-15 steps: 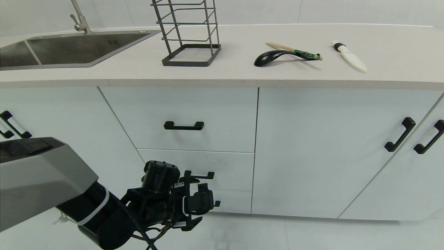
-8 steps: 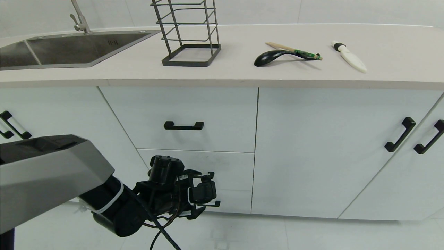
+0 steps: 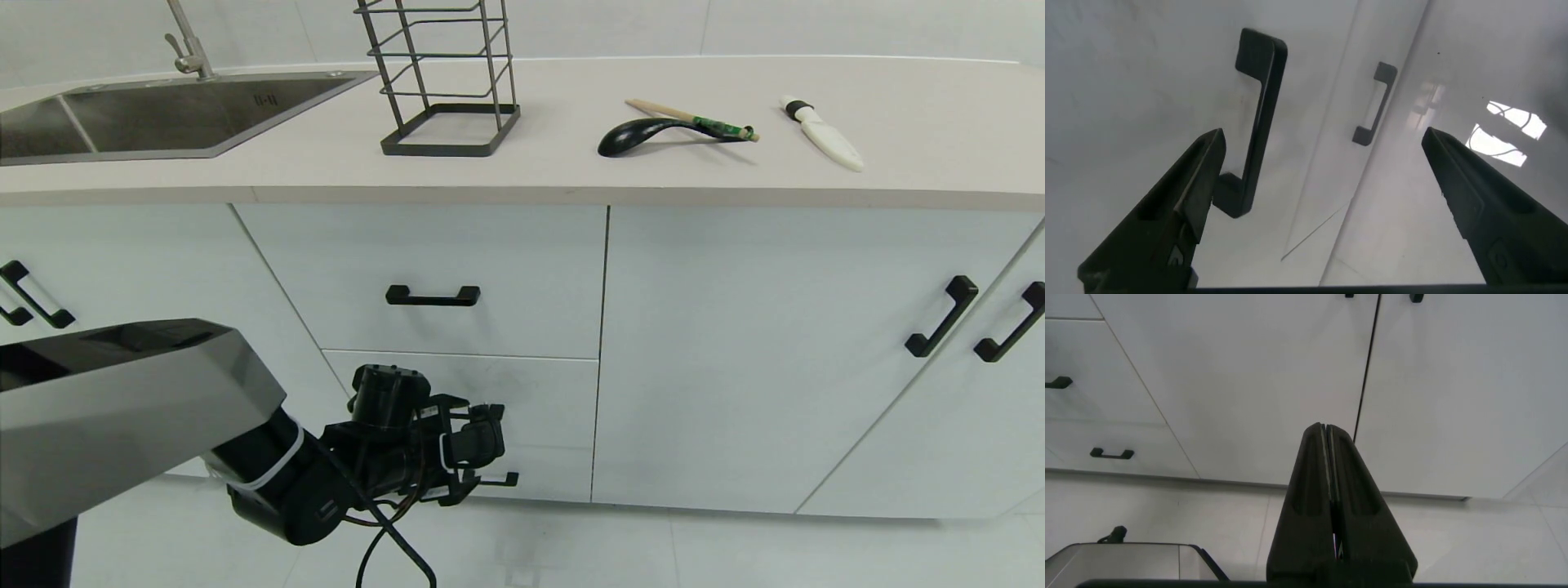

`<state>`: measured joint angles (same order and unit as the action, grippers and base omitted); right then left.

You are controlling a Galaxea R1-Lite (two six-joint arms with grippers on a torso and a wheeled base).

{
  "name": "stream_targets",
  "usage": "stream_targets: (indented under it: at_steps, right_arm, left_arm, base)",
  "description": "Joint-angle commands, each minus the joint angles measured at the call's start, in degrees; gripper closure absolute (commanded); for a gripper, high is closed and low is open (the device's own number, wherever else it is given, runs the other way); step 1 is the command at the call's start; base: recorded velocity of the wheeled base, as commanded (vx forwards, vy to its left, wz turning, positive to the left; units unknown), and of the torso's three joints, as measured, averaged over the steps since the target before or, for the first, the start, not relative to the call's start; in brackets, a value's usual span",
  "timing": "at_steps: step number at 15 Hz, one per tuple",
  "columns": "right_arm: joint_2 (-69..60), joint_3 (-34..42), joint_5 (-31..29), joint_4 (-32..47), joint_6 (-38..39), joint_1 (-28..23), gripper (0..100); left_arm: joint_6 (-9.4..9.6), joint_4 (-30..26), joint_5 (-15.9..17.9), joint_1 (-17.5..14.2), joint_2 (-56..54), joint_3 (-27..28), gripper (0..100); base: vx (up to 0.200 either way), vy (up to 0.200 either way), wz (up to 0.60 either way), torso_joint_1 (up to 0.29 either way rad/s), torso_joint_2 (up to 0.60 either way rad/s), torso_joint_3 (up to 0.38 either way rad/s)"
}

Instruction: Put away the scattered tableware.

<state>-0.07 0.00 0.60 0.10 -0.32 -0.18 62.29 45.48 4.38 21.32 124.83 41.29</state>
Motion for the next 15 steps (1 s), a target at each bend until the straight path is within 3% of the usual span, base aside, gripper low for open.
stream_targets:
  at_steps: [1,8,14,15]
  right_arm:
    - [0.07,0.00,0.02,-0.01,-0.03,0.01,100]
    - [0.07,0.00,0.02,-0.01,-0.03,0.01,100]
    - [0.07,0.00,0.02,-0.01,-0.03,0.01,100]
    - [0.07,0.00,0.02,-0.01,-0.03,0.01,100]
  left_arm:
    - [0.02,-0.04,0.02,-0.05,1.82,0.99,0]
    - [0.11,0.04,0.19,-0.05,5.33,3.89,0]
    - [0.11,-0.13,0.81,0.30,6.04,1.86,0]
    - [0.11,-0.04,0.81,0.21,5.07,-0.42,0]
  base:
    - [0.000,0.000,0.00,0.000,0.00,0.000]
    - [0.000,0.000,0.00,0.000,0.00,0.000]
    - [0.000,0.000,0.00,0.000,0.00,0.000]
    - [0.000,0.000,0.00,0.000,0.00,0.000]
